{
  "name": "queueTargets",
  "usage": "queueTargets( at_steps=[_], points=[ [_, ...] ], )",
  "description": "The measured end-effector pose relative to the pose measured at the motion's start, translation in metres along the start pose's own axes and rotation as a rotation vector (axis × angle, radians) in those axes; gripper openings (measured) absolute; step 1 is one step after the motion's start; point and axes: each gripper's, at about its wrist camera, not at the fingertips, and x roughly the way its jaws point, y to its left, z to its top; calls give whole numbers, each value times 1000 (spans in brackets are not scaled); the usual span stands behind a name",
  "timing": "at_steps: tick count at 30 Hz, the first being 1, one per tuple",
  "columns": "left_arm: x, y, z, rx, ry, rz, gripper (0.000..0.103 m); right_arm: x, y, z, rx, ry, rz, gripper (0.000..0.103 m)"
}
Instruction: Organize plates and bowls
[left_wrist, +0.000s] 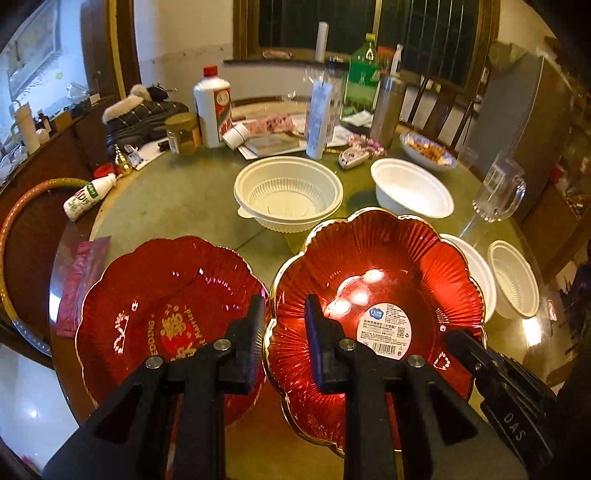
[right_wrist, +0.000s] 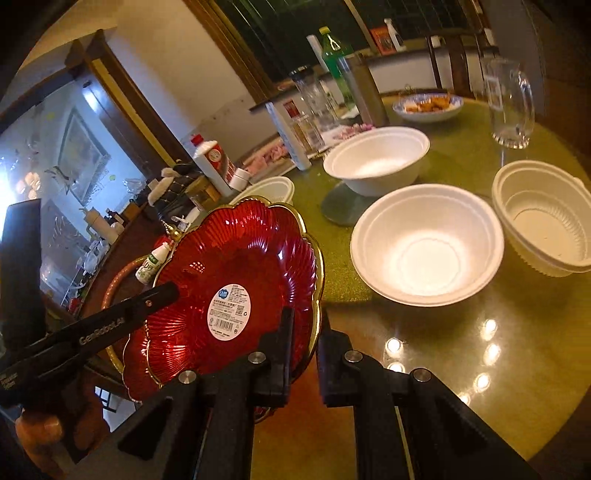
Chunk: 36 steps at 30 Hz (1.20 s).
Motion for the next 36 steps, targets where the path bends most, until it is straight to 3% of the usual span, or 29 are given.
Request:
queueTargets(
  at_steps=[15,36],
  points=[
    [-35,27,-41,-90,-117,26,19,-15,30,-11,-100,-48,18,11],
    [-45,86,-47,-200,-170,133,19,16,92,-10,-225,-15,92,12]
  ],
)
